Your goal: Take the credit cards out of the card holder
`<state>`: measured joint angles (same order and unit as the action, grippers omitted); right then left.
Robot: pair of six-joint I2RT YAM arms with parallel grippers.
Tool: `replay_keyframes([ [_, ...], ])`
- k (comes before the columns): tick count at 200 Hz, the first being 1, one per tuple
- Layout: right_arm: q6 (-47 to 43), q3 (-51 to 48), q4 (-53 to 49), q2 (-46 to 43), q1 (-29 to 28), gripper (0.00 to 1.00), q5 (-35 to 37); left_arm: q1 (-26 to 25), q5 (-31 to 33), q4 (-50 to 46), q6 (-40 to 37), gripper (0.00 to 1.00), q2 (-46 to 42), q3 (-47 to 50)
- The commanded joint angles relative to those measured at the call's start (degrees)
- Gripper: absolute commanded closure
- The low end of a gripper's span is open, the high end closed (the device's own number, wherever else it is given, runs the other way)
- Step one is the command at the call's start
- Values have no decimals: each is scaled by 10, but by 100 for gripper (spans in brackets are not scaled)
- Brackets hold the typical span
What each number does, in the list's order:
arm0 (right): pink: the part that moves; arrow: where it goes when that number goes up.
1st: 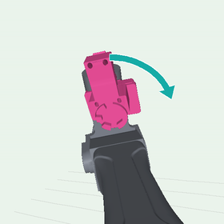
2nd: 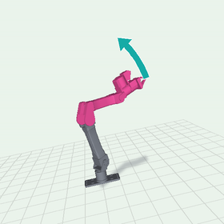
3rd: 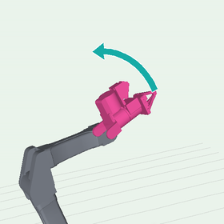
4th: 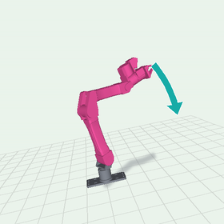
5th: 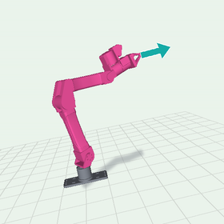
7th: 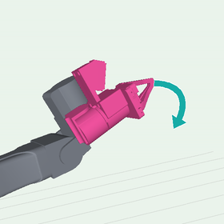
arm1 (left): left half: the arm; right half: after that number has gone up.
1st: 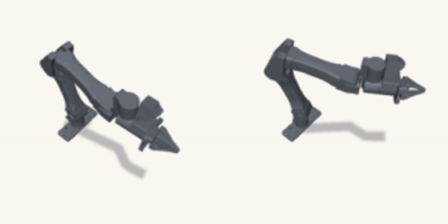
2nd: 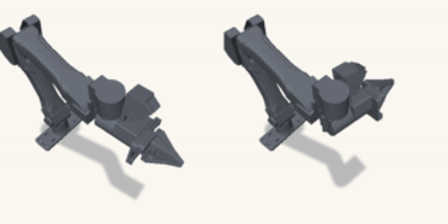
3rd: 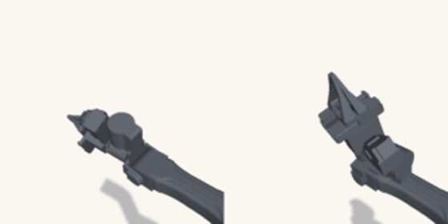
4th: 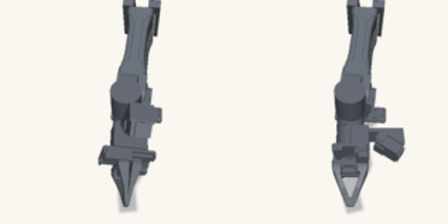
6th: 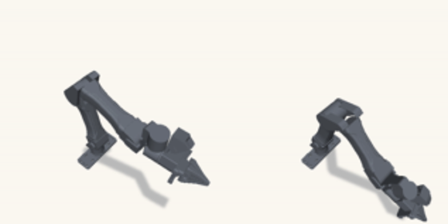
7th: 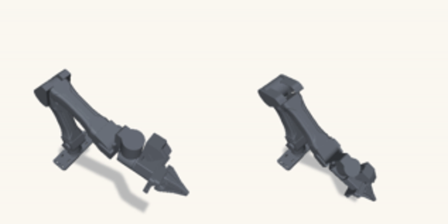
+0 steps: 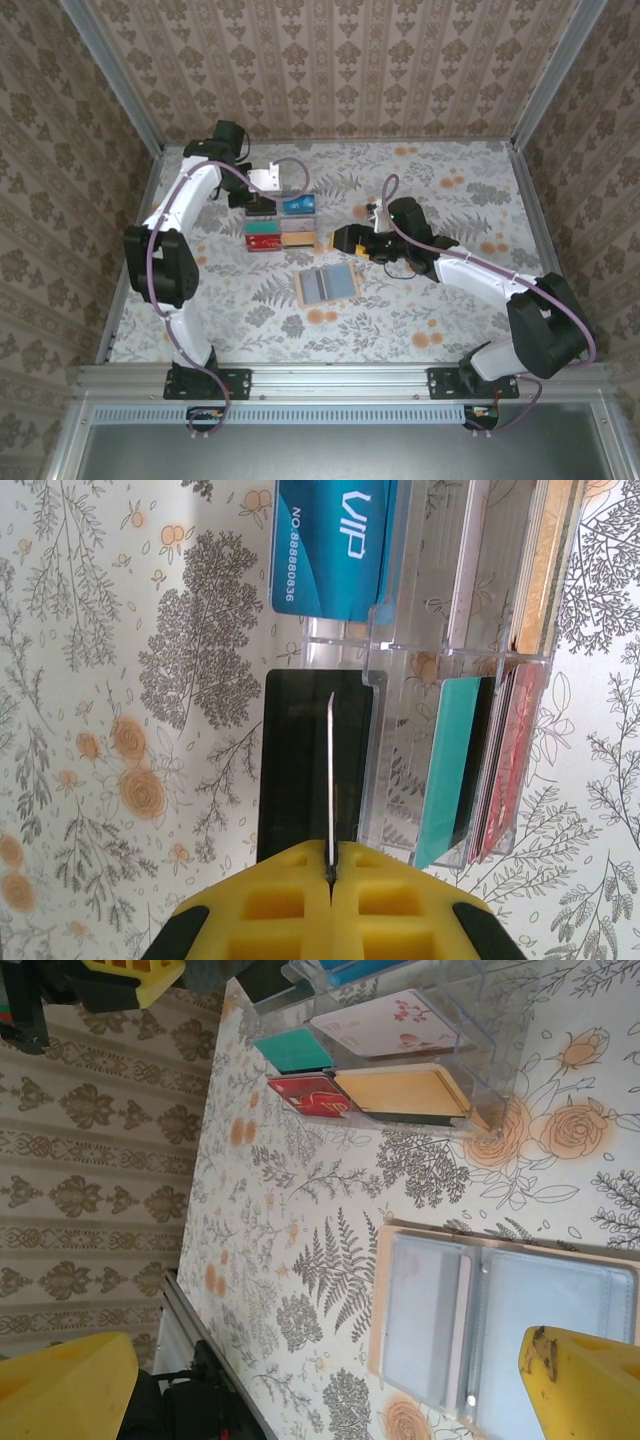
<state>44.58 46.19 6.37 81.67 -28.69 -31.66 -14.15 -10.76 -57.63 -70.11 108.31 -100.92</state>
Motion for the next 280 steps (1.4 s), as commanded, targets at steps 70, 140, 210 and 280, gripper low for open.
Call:
replay_keyframes([
  [70, 8, 15, -27, -16, -5, 0, 9, 14, -40, -53, -28, 100, 57, -63],
  [140, 8, 25, -34, -16, -12, 0, 11, 19, -66, -73, -37, 100, 73, -79],
  [210, 8, 22, -37, -35, -19, 0, 18, 19, -62, -52, -34, 99, 76, -76],
  [280, 2, 22, -39, -34, -19, 0, 16, 18, -43, -49, -33, 92, 81, -72],
])
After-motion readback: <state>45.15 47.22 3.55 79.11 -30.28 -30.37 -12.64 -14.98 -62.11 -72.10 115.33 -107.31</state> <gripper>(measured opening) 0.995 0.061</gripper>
